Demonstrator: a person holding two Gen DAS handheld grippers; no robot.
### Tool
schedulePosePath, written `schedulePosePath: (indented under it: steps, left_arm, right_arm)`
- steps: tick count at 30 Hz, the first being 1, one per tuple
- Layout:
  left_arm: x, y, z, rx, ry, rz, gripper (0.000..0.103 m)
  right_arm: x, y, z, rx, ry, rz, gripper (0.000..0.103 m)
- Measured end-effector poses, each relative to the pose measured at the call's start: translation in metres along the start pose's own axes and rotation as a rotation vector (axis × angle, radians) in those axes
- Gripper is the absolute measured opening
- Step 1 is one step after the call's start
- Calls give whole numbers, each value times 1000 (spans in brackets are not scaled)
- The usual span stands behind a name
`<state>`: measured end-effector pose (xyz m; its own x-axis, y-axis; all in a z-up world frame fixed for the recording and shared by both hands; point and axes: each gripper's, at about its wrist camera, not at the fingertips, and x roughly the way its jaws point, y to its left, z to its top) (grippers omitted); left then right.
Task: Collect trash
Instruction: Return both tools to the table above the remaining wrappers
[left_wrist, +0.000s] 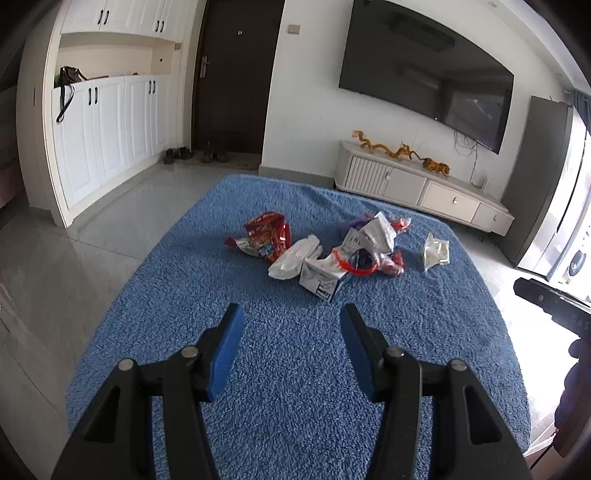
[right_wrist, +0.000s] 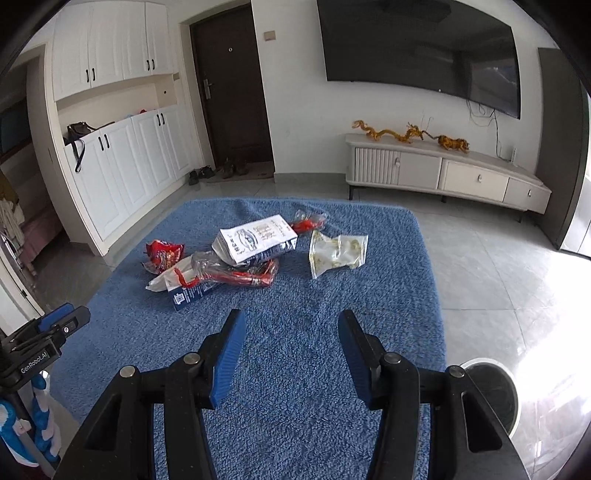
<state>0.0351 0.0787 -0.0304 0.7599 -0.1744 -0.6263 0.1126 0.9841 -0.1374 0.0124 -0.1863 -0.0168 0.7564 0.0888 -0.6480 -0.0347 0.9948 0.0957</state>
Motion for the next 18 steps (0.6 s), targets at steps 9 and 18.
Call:
schedulePosePath:
  steps: [9, 18]
  left_arm:
    - [39, 4, -4, -9, 89, -6, 52]
    - [76, 25, 0, -35, 151, -18, 52]
  right_arm:
    - [35, -17, -6, 38, 72, -10, 50]
    - [78, -35, -4, 73, 125, -4, 50]
